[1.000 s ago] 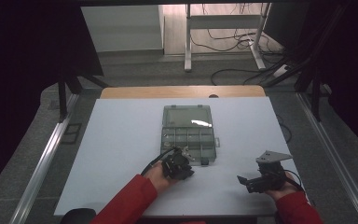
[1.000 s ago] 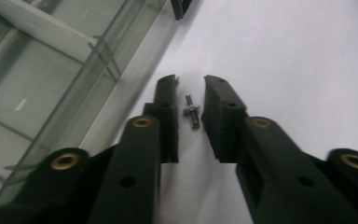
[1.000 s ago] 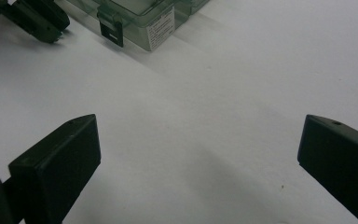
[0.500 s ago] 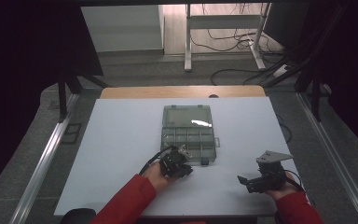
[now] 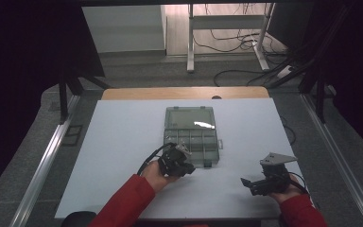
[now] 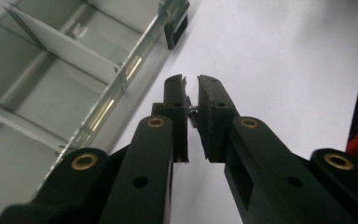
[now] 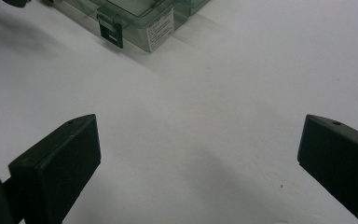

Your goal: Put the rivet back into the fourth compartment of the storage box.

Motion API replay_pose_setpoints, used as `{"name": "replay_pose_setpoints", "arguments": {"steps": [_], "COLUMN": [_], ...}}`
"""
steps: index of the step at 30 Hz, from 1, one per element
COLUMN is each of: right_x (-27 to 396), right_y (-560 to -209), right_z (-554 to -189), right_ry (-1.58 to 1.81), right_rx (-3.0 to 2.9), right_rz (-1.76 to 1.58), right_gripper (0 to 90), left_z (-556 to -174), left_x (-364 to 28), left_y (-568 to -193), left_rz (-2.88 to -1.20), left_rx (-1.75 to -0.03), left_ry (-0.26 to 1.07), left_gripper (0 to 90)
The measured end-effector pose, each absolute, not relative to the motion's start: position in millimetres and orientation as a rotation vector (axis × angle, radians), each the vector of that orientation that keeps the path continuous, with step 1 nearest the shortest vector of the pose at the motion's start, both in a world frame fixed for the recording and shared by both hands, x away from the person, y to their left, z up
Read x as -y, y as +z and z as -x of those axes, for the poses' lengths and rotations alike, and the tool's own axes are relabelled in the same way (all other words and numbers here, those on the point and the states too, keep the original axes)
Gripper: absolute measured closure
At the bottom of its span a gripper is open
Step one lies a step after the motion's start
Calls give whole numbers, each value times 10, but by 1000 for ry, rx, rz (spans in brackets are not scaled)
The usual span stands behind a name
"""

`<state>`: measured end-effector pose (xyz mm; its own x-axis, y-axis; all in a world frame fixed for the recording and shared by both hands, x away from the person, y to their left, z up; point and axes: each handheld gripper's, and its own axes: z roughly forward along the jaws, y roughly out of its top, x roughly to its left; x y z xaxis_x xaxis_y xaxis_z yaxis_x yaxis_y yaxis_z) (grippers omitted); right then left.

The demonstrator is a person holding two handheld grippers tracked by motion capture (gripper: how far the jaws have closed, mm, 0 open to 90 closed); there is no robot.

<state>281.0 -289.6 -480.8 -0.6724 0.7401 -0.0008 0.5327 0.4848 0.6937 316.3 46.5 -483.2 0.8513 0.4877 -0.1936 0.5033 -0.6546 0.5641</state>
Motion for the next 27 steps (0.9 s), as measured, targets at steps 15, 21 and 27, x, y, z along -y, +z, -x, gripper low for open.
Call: {"name": "replay_pose_setpoints", "arguments": {"steps": [15,21,27], "right_x": [2894,2893,2894], "right_y": [-4813,-4814,-4815], "right_z": [-2814,-2813,-2813], "right_ry": [980,980,979], "right_rx": [-2435,-2437,-2437], "right_rz": [-1074,-1078,-1076], "right_gripper": [0,0,0], "left_z": [-3280,-3384,-3519], "left_x": [-677,-781,-889], "left_y": [-4528,-4439,-4400], "left_rz": [-2335,-2300,-2276], "left_rx": [-754,-805,-853], "left_ry": [20,52,83], "left_gripper": [828,829,828]}}
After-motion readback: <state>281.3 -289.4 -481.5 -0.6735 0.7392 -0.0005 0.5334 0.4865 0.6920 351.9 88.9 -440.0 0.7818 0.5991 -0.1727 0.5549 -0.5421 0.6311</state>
